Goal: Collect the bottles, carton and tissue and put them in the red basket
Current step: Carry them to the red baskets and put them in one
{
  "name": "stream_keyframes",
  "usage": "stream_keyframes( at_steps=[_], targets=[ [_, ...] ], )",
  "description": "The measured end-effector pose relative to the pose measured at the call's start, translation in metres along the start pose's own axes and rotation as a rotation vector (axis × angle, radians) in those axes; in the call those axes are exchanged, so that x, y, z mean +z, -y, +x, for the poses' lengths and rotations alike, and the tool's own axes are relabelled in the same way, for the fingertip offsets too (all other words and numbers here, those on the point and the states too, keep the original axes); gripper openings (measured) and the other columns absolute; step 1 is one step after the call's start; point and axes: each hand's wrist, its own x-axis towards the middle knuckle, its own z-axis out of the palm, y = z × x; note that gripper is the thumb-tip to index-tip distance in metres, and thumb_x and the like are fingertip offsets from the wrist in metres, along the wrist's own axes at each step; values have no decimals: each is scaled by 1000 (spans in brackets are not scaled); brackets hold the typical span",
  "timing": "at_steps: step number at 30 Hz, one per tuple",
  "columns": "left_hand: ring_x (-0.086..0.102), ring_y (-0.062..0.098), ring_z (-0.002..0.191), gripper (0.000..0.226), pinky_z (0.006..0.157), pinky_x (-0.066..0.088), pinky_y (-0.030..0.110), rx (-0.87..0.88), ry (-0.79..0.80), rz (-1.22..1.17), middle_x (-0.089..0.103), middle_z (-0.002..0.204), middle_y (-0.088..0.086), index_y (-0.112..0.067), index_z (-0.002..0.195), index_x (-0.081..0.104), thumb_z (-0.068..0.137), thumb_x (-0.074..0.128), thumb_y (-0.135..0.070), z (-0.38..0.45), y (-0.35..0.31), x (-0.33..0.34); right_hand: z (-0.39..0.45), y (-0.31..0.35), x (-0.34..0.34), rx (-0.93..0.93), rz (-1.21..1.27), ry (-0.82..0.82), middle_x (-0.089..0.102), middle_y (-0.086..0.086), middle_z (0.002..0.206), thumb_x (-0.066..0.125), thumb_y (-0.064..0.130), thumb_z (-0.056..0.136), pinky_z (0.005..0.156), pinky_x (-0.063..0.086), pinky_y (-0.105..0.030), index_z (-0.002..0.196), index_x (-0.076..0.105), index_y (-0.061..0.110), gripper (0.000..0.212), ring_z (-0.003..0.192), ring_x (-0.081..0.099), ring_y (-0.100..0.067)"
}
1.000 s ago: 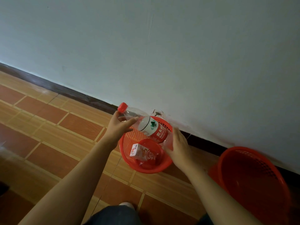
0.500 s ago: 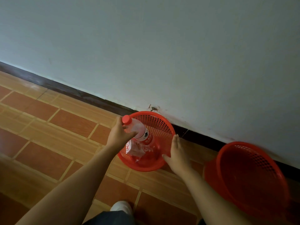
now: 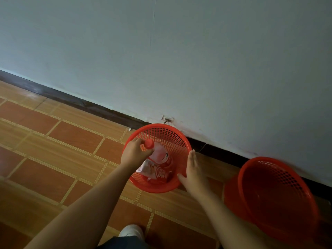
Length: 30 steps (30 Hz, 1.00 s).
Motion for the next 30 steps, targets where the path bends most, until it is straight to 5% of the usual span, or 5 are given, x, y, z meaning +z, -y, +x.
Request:
stream_keyframes(
  at_steps=[5,10,18,24,30],
  targets=[
    [39,25,126,48,102,36,39,2,-66,308,54,131,5,-14,122,57,83,61,-42,-2,1,-4,-1,-1,0,-1,1,1,-14,-4,155,56,30,88,115,16,-35,143,-15,12,91,144,2,-21],
    [24,27,140,47,113,24,43,-9,-129,343,36,148,9,-16,128,53,85,62,-34,-5,0,-7,0,-1,0,-4,4,-1,-14,-4,155,56,30,88,115,11,-34,143,-15,12,91,144,-3,-19],
    [34,27,135,57,105,40,41,-54,-46,243,36,146,9,-12,137,38,85,59,-21,-5,-1,-12,5,1,-5,-16,-54,-14,-7,-6,157,51,31,91,117,8,-34,144,-10,10,84,144,-2,-19],
    [41,24,129,61,104,39,38,-50,15,240,43,140,8,-15,140,31,85,57,-13,-3,-8,-33,4,8,-26,-26,-142,-48,14,-6,156,50,33,91,117,19,-36,146,6,10,74,143,12,-20],
    [33,24,137,57,113,27,39,-18,74,439,36,148,6,-16,143,29,92,51,-28,-18,-47,-113,-17,53,-92,-85,-214,-49,28,-7,150,45,30,94,111,26,-32,144,18,10,60,139,23,-21]
  ],
)
